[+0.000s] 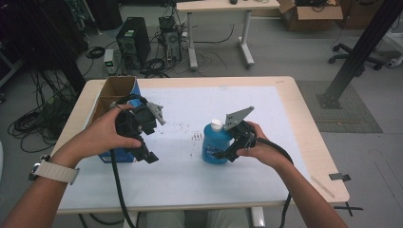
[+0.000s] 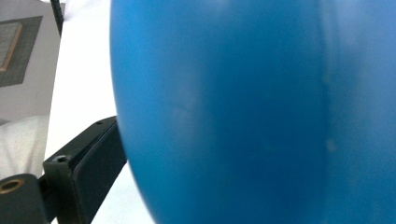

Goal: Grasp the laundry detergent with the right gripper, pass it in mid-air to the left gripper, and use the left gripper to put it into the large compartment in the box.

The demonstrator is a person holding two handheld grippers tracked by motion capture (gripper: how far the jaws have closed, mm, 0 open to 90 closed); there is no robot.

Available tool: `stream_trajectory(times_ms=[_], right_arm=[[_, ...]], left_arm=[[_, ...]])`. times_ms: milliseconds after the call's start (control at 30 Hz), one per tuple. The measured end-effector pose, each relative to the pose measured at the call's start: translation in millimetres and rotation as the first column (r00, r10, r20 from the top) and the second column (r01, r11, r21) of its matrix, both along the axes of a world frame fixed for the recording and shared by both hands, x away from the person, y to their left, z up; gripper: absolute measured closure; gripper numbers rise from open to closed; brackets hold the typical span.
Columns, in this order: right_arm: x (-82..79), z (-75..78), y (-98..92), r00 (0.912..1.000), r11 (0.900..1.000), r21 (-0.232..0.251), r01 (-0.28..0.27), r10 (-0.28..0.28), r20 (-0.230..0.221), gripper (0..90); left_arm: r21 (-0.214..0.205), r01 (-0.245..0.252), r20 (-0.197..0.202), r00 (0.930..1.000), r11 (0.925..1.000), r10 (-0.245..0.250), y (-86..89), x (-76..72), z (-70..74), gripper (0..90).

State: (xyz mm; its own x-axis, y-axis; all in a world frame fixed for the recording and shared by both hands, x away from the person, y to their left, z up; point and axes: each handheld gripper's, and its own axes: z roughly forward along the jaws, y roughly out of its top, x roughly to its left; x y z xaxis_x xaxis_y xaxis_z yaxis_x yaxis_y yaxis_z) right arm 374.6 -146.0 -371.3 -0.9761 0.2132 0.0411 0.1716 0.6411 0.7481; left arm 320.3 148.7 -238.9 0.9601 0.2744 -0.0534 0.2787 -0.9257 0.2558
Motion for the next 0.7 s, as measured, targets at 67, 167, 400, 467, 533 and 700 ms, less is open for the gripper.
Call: stream_trajectory(times_ms=[67,167,400,467,533,700], right_arm=[[0.0,0.1,-0.8,1.0000,1.0000,0.010,0.002,-0.002,0.000,5.4],[-0.3,-0.9,-1.9,1.0000,0.9997,0.022,0.003,-0.003,-0.003,5.8],[-0.6,-2.9,-1.3,1.0000,0.9998,0.020,0.002,-0.002,-0.002,6.3],[-0.6,-2.9,-1.4,1.0000,0.9997,0.023,0.003,-0.003,-0.002,6.5],[-0.4,-3.5,-2.2,1.0000,0.9996,0.029,0.004,-0.004,-0.003,7.1],[-1.0,-5.0,-2.3,1.0000,0.9996,0.027,-0.004,0.004,0.001,10.2]], left_arm=[[0.000,0.000,0.000,1.0000,1.0000,0.000,0.2,-0.1,-0.1,8.5],[-0.001,-0.001,0.000,1.0000,1.0000,0.001,0.4,-0.1,-0.1,8.5],[-0.002,-0.002,-0.001,1.0000,1.0000,0.002,0.4,0.2,-0.5,8.5],[-0.001,-0.001,-0.001,1.0000,1.0000,0.001,0.4,0.2,-0.6,8.5],[-0.001,-0.002,-0.001,1.0000,1.0000,0.002,0.6,0.4,-0.8,8.5],[-0.001,-0.005,-0.004,1.0000,1.0000,0.005,0.2,0.4,-1.2,8.5]])
